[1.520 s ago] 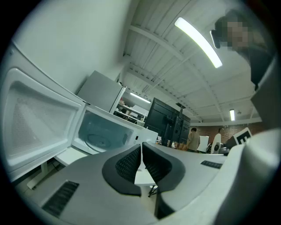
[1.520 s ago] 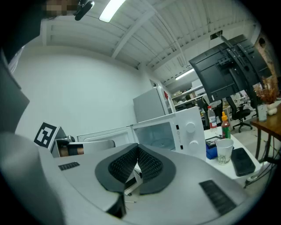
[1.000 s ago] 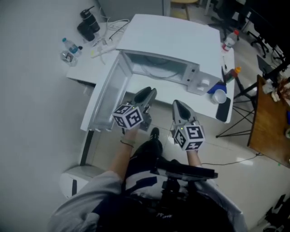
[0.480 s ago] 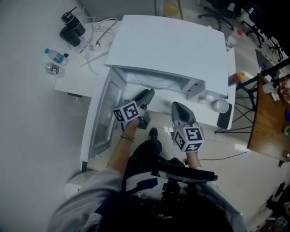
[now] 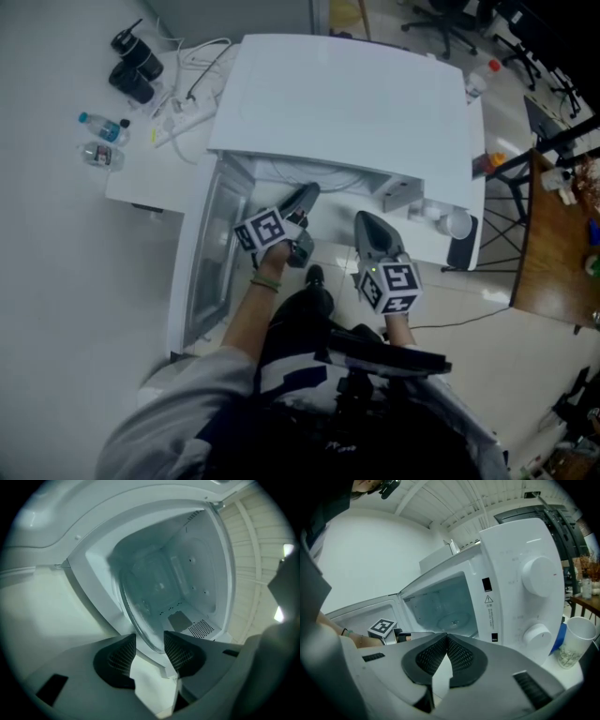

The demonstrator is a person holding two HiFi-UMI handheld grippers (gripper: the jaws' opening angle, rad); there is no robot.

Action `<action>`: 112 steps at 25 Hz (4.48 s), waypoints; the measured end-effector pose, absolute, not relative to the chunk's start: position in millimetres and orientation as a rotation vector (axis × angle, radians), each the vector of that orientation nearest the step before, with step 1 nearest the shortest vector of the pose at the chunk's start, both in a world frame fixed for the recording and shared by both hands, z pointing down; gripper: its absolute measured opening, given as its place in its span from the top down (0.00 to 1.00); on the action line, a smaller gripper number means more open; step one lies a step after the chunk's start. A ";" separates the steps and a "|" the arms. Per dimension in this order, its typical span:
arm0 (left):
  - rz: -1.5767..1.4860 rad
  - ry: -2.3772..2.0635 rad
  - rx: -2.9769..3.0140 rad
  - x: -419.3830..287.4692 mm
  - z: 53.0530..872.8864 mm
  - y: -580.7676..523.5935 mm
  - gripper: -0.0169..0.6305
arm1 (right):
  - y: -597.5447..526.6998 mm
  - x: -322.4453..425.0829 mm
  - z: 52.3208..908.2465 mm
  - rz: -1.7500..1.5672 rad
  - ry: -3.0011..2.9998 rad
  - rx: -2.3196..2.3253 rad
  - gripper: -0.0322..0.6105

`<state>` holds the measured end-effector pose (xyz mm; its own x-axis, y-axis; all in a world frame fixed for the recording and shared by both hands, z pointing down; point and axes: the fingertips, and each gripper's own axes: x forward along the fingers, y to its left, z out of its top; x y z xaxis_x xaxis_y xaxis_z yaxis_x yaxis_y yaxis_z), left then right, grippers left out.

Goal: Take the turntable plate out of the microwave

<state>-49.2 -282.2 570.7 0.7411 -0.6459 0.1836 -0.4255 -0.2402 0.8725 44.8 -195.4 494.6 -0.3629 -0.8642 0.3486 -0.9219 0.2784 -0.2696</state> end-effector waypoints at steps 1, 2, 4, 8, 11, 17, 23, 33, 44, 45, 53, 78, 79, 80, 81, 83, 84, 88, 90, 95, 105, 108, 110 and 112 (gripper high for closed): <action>-0.272 -0.824 1.862 -49.8 571.7 -283.1 0.71 | -196.2 45.3 495.0 0.652 -2.401 1.691 0.94; -0.291 -0.824 1.833 -50.7 572.9 -284.7 0.71 | -197.0 45.7 495.7 0.653 -2.400 1.691 0.94; -0.350 -0.826 1.739 -52.8 575.2 -288.2 0.74 | -198.2 45.9 497.0 0.655 -2.396 1.689 0.94; -0.417 -0.835 1.605 -58.5 585.1 -286.9 0.86 | -198.4 45.5 501.4 0.661 -2.391 1.679 0.94; -0.456 -0.833 1.622 -60.9 578.2 -286.5 0.92 | -198.1 45.4 504.4 0.668 -2.387 1.676 0.94; -0.482 -0.809 1.587 -59.6 570.1 -270.0 0.93 | -194.7 43.1 515.5 0.752 -2.382 1.649 0.94; -0.530 -0.789 1.627 -70.4 570.7 -246.1 0.93 | -189.9 31.3 546.3 1.043 -2.363 1.525 0.94; -0.570 -0.727 1.611 -78.5 560.6 -214.2 0.93 | -186.6 27.9 574.7 1.471 -2.326 1.435 0.75; -0.573 -0.684 1.597 -74.9 555.6 -200.3 0.93 | -215.4 21.8 572.7 1.730 -2.380 1.439 0.76; -0.572 -0.678 1.592 -74.9 556.5 -198.3 0.93 | -215.5 22.1 571.5 1.746 -2.385 1.441 0.76; -0.600 -0.653 1.630 -76.6 559.6 -205.7 0.81 | -211.7 24.7 566.4 1.805 -2.397 1.486 0.82; -0.747 -0.581 1.555 -67.4 558.8 -249.7 0.87 | -169.7 12.6 576.6 1.522 -2.398 1.378 0.73; -0.746 -0.574 1.566 -67.2 555.7 -249.0 0.88 | -168.4 12.0 575.4 1.510 -2.415 1.373 0.72; -0.749 -0.567 1.576 -67.2 552.0 -248.7 0.88 | -167.7 11.7 573.2 1.500 -2.429 1.374 0.72; -0.755 -0.561 1.583 -67.2 548.4 -248.8 0.87 | -167.5 11.8 570.2 1.487 -2.440 1.380 0.72; -0.766 -0.556 1.583 -67.0 542.7 -248.7 0.88 | -167.5 12.7 564.2 1.459 -2.455 1.390 0.72; -0.768 -0.558 1.580 -67.0 541.1 -248.1 0.88 | -167.2 13.0 561.9 1.453 -2.461 1.390 0.72; -0.770 -0.578 1.575 -67.3 537.9 -240.0 0.88 | -160.4 13.7 556.4 1.440 -2.482 1.378 0.72; -0.774 -0.584 1.573 -67.1 535.8 -235.4 0.88 | -156.3 14.2 553.6 1.431 -2.492 1.372 0.72; -0.793 -0.596 1.586 -67.2 529.4 -227.0 0.88 | -149.4 14.5 546.4 1.408 -2.538 1.355 0.72; -0.844 -0.615 1.613 -67.1 507.7 -194.5 0.88 | -121.3 17.9 532.3 1.359 -2.614 1.310 0.72; -0.869 -0.611 1.622 -66.5 498.9 -182.7 0.88 | -111.0 18.7 524.8 1.336 -2.647 1.299 0.73; -0.883 -0.615 1.626 -65.8 495.8 -173.4 0.88 | -102.3 20.7 521.5 1.324 -2.659 1.294 0.73; -0.891 -0.627 1.629 -65.5 494.9 -161.2 0.88 | -91.2 22.6 518.9 1.311 -2.667 1.283 0.73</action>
<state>-65.5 -161.2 494.9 0.5737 -0.7876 -0.2248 0.0537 -0.2377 0.9698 22.6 -91.2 518.9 -0.6819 -0.6904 0.2415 -0.6129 0.3591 -0.7038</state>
